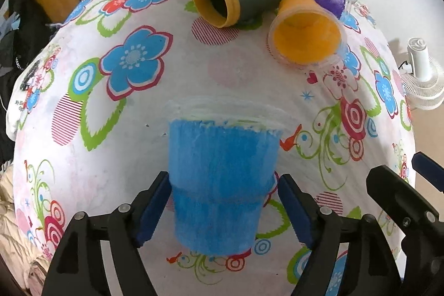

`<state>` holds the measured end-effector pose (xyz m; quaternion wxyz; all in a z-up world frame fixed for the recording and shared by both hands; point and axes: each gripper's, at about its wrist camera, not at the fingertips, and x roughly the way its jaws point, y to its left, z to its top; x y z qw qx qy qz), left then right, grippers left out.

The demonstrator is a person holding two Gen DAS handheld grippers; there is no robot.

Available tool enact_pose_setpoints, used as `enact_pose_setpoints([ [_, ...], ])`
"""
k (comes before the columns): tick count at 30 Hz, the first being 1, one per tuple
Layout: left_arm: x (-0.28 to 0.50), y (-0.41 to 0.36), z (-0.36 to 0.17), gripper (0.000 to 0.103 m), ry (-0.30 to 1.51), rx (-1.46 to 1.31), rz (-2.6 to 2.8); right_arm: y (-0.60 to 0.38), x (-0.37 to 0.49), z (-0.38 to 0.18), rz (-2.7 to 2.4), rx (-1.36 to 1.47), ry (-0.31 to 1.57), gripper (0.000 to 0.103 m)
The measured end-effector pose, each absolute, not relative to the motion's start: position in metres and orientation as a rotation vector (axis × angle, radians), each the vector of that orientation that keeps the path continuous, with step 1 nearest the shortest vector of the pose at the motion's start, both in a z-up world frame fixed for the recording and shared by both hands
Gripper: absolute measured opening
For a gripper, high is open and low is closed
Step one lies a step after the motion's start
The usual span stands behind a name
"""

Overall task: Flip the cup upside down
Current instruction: 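Lift the blue cup with the left tool, then tilt the blue cup sideways with the left tool while the right tool closes on its base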

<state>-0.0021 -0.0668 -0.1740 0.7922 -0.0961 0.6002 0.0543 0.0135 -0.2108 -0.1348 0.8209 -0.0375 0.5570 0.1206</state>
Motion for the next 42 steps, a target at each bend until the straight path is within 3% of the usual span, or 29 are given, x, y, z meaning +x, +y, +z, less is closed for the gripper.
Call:
enact_pose_setpoints([
  [20,-0.046,-0.041,-0.112,0.089,1.186,0.111,-0.198,-0.18,-0.055,-0.086,0.185,0.05,0.985,0.1],
  [31,-0.051,-0.002,-0.127,0.089,1.197,0.344,-0.401,-0.147,-0.099,-0.103,-0.022,0.161,0.857,0.1],
  [42,-0.043,0.027,-0.156,0.089,1.232,0.401,-0.457,-0.105,-0.114,-0.137,0.022,0.134,0.732,0.1],
])
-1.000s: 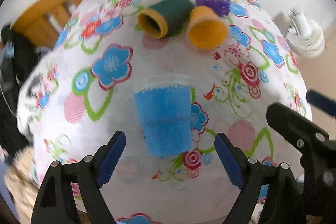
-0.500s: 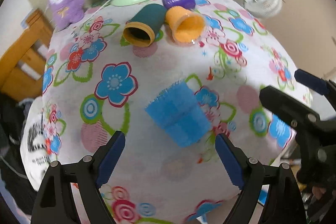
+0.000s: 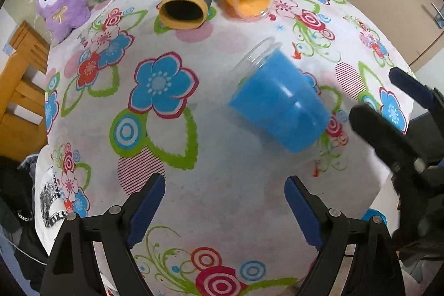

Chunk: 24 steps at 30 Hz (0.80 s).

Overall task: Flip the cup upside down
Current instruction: 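Tilt the blue cup sideways with the left tool while the right tool closes on its base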

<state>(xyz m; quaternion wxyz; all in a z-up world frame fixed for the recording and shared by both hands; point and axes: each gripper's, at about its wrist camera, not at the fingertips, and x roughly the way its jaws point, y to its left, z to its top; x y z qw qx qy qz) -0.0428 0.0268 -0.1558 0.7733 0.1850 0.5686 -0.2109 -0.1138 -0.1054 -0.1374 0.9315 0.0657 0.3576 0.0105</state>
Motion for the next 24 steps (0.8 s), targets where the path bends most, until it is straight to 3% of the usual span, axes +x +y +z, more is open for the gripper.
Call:
enact_pose_setpoints([
  [12,-0.055,0.026,-0.179,0.09,1.149,0.592,-0.542,-0.086,-0.115,-0.181,0.077,0.071,0.649,0.096],
  [24,-0.059,0.03,-0.187,0.09,1.117,0.635,-0.546,-0.069,-0.115,-0.196,0.135,0.04,0.596,0.081],
])
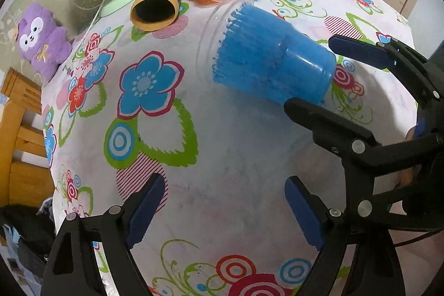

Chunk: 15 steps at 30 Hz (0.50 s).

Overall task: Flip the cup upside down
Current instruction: 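Tilt the blue cup sideways with the left tool while the right tool closes on its base, then rotate the blue cup rim-down with the right tool after the left tool releases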

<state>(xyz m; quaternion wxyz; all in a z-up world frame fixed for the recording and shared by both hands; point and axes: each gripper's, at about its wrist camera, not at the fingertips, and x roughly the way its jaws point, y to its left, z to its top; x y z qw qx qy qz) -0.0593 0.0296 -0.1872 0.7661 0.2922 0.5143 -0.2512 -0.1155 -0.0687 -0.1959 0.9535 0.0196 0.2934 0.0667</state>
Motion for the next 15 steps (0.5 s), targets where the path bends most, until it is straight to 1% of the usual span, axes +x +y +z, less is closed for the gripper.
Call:
enact_pose_setpoints([
  [2,-0.06,0.029,-0.187,0.09,1.113,0.632,-0.545,-0.067,-0.116,-0.197,0.141,0.036,0.601,0.076],
  [4,-0.06,0.029,-0.187,0.09,1.107,0.632,-0.544,-0.066,-0.114,-0.199,0.149,0.033,0.619,0.066],
  [6,-0.062,0.028,-0.186,0.09,1.103,0.634,-0.543,-0.066,-0.112,-0.201,0.158,0.028,0.637,0.059],
  [12,-0.063,0.029,-0.177,0.09,1.121,0.593,-0.545,-0.068,-0.111,-0.195,0.166,0.049,0.663,0.059],
  [15,-0.062,0.028,-0.168,0.09,1.139,0.562,-0.549,-0.07,-0.112,-0.18,0.159,0.046,0.674,0.059],
])
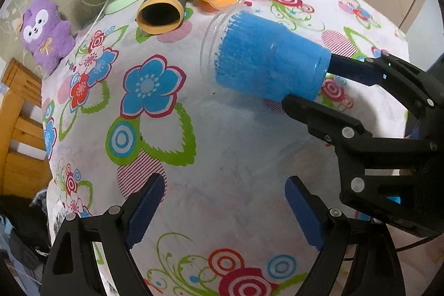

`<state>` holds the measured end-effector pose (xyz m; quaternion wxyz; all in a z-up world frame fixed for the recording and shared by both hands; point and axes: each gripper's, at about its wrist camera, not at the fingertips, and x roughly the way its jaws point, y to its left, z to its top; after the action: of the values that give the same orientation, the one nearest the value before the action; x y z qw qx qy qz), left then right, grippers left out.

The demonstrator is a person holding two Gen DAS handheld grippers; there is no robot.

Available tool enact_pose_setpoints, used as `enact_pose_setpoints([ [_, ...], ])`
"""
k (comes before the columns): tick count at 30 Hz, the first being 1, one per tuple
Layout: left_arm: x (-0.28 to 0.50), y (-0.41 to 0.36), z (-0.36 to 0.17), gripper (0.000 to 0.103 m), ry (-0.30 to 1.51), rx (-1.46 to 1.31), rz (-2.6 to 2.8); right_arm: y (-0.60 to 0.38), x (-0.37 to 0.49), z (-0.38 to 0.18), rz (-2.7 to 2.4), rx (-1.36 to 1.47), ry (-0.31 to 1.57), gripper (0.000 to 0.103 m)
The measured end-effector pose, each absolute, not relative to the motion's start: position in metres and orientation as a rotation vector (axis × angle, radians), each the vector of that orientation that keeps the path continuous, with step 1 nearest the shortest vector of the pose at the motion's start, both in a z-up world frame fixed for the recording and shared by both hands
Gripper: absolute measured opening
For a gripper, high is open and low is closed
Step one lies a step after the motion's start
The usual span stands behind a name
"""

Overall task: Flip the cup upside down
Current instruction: 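Rotate the blue cup rim-down with the right tool after the left tool releases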

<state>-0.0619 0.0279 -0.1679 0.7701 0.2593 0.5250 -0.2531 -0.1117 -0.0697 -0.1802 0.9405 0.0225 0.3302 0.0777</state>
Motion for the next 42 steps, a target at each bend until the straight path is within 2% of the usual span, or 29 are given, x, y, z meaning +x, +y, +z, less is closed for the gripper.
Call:
enact_pose_setpoints([
  [19,-0.054,0.039,-0.106,0.09,1.175,0.343,-0.51,-0.082,-0.099,-0.104,0.084,-0.013,0.808,0.058],
  [29,-0.039,0.043,-0.106,0.09,1.211,0.197,-0.407,-0.084,-0.076,-0.077,0.1,-0.121,0.931,0.058],
  [42,-0.022,0.032,-0.119,0.09,1.271,0.01,-0.22,-0.1,-0.032,-0.086,0.192,-0.209,1.124,0.058],
])
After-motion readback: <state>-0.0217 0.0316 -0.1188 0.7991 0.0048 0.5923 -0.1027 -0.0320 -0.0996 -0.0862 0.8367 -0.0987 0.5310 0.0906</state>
